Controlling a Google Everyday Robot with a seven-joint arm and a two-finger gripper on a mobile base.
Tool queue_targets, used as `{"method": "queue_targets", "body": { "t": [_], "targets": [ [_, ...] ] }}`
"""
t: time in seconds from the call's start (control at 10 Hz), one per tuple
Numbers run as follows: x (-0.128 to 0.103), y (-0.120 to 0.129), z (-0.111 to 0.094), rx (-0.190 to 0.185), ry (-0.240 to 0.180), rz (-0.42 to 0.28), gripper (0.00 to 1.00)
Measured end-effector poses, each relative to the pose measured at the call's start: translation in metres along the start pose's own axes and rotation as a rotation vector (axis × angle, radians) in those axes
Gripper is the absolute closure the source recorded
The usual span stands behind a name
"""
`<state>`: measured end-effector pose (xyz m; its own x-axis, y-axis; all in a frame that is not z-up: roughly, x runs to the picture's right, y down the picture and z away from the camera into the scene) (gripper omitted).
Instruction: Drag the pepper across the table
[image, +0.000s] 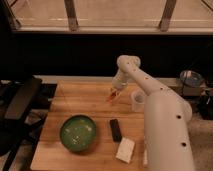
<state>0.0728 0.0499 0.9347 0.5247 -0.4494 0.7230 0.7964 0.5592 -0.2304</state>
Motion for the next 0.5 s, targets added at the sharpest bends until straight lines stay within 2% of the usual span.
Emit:
{"method": "queue_targets", "body": {
  "t": [0.2, 0.5],
  "targets": [
    [0.0, 0.009, -0.002, 0.009, -0.008, 0.008, 0.98],
    [0.016, 0.045, -0.014, 0.026, -0.013, 0.03, 0.98]
  ]
}}
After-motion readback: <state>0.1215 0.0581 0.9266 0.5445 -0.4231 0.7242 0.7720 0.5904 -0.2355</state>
